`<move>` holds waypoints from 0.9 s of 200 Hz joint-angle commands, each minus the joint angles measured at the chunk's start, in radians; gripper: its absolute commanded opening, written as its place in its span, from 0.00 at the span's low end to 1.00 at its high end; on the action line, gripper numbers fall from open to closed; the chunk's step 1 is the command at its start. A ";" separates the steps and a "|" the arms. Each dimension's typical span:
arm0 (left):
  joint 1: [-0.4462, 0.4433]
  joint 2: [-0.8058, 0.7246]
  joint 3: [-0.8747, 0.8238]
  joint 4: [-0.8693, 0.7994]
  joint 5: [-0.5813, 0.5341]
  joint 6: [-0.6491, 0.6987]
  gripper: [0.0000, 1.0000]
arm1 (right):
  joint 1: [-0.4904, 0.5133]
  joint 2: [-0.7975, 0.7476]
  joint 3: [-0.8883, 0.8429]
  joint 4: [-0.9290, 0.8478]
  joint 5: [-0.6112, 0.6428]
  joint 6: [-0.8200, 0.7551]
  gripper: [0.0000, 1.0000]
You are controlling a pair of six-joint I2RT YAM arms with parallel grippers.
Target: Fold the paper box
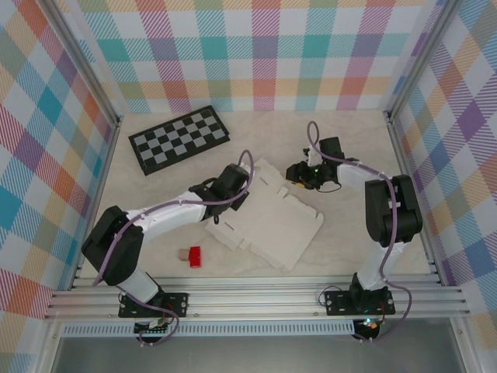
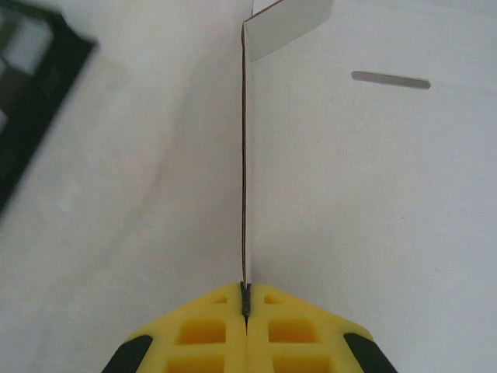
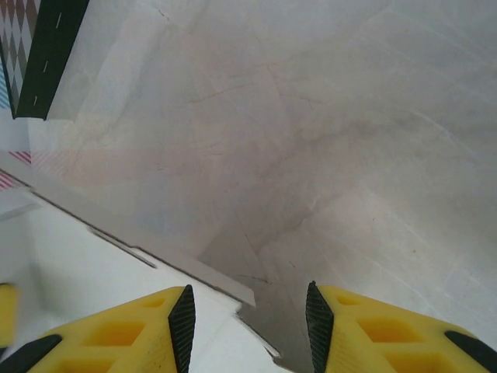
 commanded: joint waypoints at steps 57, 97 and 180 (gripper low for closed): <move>-0.117 0.099 0.171 -0.063 -0.353 0.518 0.00 | -0.025 -0.047 0.009 0.071 -0.037 -0.105 0.44; -0.187 0.209 0.156 0.031 -0.545 0.572 0.00 | -0.038 -0.103 -0.032 0.074 0.068 -0.131 0.43; -0.239 0.055 0.023 0.002 -0.386 0.379 0.00 | -0.035 -0.078 -0.139 0.218 -0.076 -0.304 0.39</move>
